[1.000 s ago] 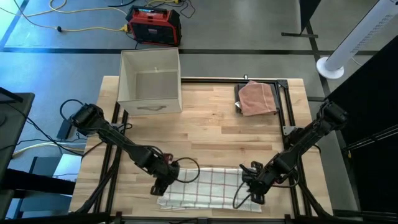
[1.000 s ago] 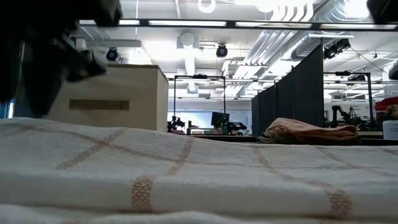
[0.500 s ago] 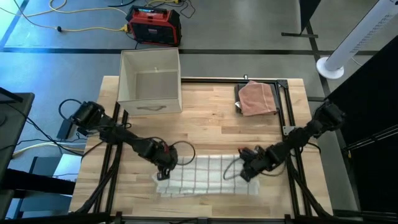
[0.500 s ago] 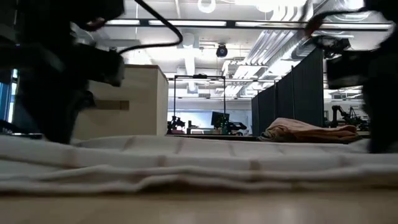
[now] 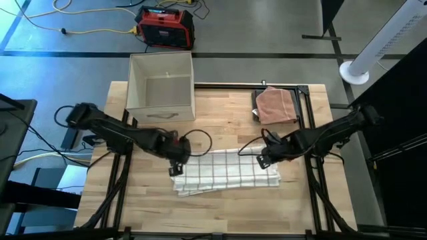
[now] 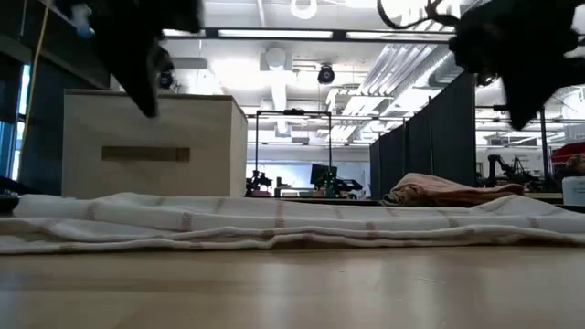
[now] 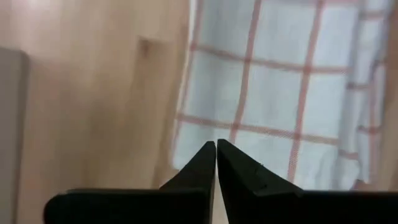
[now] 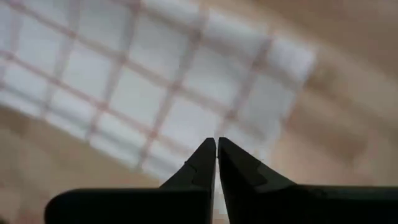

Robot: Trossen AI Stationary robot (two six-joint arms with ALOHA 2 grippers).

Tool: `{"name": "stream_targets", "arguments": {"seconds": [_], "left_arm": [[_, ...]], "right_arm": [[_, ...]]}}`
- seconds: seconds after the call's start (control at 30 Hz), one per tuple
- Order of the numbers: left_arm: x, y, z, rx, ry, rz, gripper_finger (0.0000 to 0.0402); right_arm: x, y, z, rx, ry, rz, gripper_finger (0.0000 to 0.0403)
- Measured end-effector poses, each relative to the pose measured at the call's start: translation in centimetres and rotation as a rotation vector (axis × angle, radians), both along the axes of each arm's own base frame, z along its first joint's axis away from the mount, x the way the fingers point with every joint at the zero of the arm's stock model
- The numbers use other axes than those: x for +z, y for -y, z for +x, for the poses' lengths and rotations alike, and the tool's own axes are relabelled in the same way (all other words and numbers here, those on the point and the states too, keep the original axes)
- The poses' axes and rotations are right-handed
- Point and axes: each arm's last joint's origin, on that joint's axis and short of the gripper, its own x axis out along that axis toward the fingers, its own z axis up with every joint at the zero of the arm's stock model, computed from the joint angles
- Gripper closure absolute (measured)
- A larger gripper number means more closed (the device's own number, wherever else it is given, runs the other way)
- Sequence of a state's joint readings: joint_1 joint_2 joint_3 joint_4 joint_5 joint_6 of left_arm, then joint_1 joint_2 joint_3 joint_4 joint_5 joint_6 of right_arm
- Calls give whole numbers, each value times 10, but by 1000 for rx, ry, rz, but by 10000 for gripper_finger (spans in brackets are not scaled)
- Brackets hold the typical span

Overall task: Fold towel
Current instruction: Fold the white square towel

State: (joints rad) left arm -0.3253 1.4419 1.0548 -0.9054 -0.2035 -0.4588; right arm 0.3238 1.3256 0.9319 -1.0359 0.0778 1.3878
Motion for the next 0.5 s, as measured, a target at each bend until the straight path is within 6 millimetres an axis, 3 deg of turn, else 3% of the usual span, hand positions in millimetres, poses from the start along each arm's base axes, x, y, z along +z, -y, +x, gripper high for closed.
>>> {"name": "stream_targets", "arguments": {"seconds": [0.03,0.1,0.27,0.5], "left_arm": [[9,-1,-4,-16,10,10,376],[10,3,-13,-51,9,2,361],[-20,12,-27,-89,-35,-67,305],[-57,17,-29,-85,-35,-97,252]], "right_arm": [[8,1,-2,-26,-4,21,390],[6,0,-1,-61,-36,35,378],[-22,3,1,-115,-138,84,326],[-57,11,-6,-187,-144,81,239]]}}
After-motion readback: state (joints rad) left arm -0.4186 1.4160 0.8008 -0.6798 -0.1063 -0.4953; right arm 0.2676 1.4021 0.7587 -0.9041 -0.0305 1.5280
